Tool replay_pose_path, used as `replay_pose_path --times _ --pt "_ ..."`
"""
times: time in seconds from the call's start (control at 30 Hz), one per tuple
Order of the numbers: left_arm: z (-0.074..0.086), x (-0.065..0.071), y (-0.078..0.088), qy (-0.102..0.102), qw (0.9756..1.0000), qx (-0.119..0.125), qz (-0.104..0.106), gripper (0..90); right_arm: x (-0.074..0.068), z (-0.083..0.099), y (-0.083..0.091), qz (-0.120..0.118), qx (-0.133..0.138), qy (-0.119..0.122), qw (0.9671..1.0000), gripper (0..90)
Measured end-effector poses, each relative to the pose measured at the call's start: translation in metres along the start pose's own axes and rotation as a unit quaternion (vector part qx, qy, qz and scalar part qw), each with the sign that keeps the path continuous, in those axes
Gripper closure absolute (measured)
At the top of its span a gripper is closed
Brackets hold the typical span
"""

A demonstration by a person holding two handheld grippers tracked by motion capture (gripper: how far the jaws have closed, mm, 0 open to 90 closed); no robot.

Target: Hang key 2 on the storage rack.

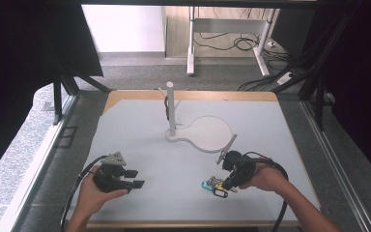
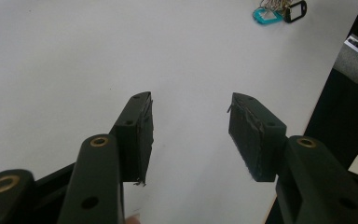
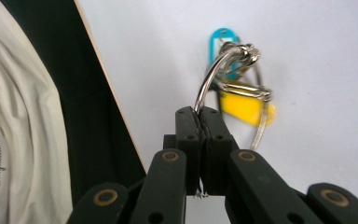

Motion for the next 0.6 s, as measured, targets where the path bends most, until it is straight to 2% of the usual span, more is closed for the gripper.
replay_pose_path --times 0.3,0.5,0.6 --pt "0.001 -0.002 0.002 0.004 1.0000 0.006 0.000 50.0 0.011 -0.009 0.029 0.014 -0.013 -0.006 0.9998 88.2" --pt "0.000 -0.002 0.003 0.006 0.9999 0.013 0.002 50.0 0.016 -0.018 0.047 0.029 -0.039 -0.009 0.9988 88.2" --pt "0.000 -0.002 0.004 0.006 0.9999 0.014 0.002 50.0 0.017 -0.021 0.052 0.034 -0.043 -0.013 0.9984 88.3"
Point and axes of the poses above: each handheld gripper's, and its own axes: y roughly backward along the jaws, z roughly out of its underside, x roughly to its right, the point moved 9 cm from there along -y, roughly forward along the jaws, and after that the axes turned 3 degrees about -x, right-handed, at the moved point
